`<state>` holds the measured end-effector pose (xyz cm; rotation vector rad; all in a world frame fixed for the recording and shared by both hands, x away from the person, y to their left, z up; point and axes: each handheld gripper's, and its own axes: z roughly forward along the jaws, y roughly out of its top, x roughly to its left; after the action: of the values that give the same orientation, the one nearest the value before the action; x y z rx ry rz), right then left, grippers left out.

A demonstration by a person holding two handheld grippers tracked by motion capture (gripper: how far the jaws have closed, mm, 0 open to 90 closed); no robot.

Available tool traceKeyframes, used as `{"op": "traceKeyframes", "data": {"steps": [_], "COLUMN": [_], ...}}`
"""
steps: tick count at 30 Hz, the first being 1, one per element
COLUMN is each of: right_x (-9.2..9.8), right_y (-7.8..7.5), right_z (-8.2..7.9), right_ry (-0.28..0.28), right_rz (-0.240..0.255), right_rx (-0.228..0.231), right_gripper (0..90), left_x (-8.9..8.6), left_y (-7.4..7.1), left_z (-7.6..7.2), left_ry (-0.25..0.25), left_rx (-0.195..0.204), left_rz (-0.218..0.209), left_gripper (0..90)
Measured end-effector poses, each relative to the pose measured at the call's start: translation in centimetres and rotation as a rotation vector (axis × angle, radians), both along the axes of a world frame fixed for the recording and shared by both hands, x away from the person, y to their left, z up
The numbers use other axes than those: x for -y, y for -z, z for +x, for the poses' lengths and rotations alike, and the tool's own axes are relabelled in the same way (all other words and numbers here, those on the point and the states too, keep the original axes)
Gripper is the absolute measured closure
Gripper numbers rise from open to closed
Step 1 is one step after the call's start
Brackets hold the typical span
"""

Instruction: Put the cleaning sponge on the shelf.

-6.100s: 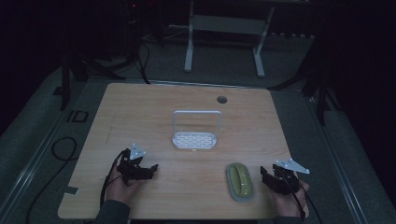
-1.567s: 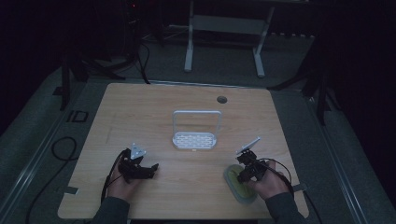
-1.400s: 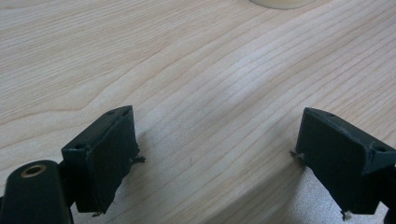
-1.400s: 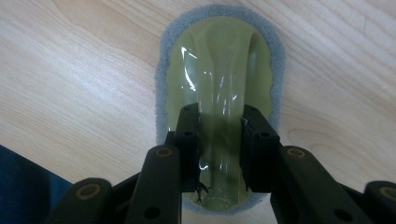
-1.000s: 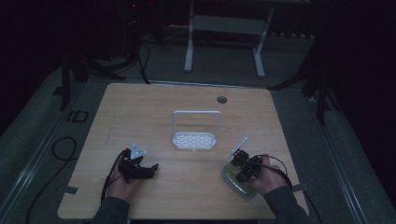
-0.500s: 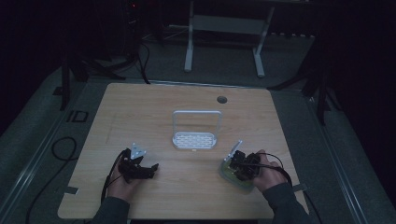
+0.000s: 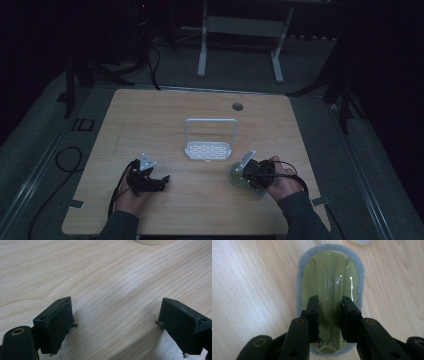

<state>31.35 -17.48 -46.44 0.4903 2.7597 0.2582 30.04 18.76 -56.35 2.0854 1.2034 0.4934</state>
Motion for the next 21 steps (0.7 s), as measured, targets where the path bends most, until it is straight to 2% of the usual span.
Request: {"op": "traceKeyframes", "data": {"steps": [14, 21], "right_x": [-0.9, -1.7], "right_y": [-0.3, -0.5], "right_z": [0.4, 0.6], "right_ry": [-0.064, -0.102], "right_rz": [0.035, 0.015], "right_rx": [0.060, 0.096], "right_gripper": [71.5, 71.5], "left_x": [0.0, 0.0], "left_y": [0.0, 0.0], "left_z": [0.0, 0.0], "left_ry": [0.000, 0.000], "left_rx": [0.000, 0.000], "left_rz": [0.000, 0.000], "left_gripper": [12.4, 12.4]}}
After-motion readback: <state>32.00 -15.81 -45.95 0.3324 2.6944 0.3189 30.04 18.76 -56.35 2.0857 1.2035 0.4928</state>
